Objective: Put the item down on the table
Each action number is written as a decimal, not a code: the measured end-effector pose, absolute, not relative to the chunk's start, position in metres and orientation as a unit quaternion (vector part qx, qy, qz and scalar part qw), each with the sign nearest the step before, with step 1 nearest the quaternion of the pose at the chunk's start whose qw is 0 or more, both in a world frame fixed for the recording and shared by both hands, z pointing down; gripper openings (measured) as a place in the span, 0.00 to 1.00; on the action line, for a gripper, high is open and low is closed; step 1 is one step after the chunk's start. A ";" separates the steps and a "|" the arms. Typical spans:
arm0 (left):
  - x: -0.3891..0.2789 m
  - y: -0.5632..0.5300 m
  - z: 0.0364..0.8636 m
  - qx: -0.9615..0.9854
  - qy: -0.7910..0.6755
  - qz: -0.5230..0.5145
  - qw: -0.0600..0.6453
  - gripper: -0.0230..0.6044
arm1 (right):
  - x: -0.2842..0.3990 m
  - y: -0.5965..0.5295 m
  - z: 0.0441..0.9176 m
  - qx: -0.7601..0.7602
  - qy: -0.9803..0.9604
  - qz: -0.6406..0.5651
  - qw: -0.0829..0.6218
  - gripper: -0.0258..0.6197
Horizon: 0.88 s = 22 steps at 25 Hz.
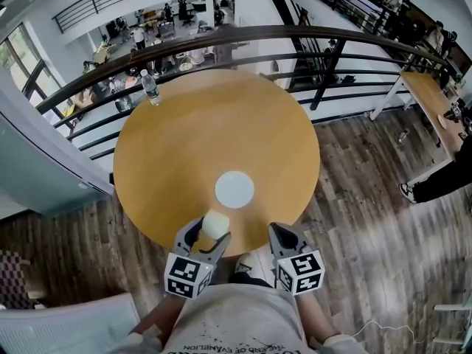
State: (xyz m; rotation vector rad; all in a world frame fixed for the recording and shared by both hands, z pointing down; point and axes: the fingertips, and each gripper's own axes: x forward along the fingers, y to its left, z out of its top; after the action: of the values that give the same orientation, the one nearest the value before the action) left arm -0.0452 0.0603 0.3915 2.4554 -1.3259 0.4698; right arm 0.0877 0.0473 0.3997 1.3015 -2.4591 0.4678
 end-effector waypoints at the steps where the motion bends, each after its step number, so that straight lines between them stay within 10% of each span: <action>1: -0.044 0.056 0.392 0.857 -0.463 0.166 0.156 0.53 | 0.088 0.043 0.401 0.454 -0.861 0.163 0.160 0.08; 22: -0.065 0.002 0.389 0.870 -0.435 0.187 0.139 0.53 | 0.069 -0.002 0.402 0.469 -0.849 0.180 0.164 0.08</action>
State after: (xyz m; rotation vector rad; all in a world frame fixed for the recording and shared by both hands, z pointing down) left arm -0.0648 0.0022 0.3889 2.5142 -1.2584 0.5412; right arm 0.0693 -0.0024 0.4023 1.3354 -2.4204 0.5133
